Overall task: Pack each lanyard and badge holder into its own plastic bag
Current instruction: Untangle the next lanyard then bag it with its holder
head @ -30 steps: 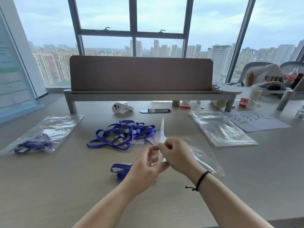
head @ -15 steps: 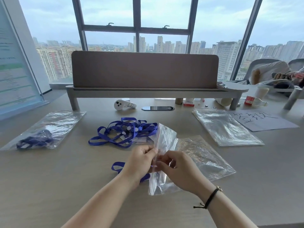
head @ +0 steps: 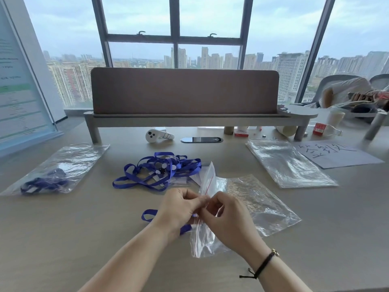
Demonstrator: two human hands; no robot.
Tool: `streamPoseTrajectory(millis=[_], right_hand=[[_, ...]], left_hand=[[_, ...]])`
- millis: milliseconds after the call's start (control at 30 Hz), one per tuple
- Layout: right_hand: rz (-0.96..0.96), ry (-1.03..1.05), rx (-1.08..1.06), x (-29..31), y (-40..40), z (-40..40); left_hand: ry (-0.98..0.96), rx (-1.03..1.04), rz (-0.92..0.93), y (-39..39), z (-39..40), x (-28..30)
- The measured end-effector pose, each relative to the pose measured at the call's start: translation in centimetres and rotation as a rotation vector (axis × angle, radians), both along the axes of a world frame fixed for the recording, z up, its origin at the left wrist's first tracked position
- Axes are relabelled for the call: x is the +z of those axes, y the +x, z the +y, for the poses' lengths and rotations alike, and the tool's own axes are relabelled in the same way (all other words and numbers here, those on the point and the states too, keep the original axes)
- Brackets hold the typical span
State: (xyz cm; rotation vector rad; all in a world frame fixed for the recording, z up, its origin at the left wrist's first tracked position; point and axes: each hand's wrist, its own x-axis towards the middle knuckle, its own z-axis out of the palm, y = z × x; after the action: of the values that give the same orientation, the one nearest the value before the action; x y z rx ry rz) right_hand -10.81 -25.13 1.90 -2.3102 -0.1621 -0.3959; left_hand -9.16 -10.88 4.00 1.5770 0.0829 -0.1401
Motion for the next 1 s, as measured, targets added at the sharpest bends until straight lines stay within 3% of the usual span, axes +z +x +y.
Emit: streamPoseTrajectory(millis=[200, 433, 500, 600, 767, 1000], right_hand=[[0.041, 0.054, -0.046, 0.2, -0.1, -0.2], [0.093, 0.259, -0.141, -0.4, 0.1, -2.3], [0.114, 0.288, -0.138, -0.8, 0.3, -2.7], [0.154, 0.326, -0.101, -1.5, 0.3, -2.5], [0.185, 0.301, -0.08, -2.1, 0.4, -1.9], [0.201, 0.283, -0.084, -2.1, 0.5, -1.7]], left_hand=[[-0.041, -0.036, -0.021, -0.5, 0.3, 0.5], [0.636, 0.008, -0.437, 0.7, 3.3, -1.2], [0.748, 0.007, -0.512, 1.0, 4.4, -2.0], [0.848, -0.105, -0.465, 1.1, 5.8, -2.5], [0.974, -0.479, -0.302, -0.3, 7.9, -1.5], [1.063, -0.432, -0.263, -0.2, 8.9, -1.0]])
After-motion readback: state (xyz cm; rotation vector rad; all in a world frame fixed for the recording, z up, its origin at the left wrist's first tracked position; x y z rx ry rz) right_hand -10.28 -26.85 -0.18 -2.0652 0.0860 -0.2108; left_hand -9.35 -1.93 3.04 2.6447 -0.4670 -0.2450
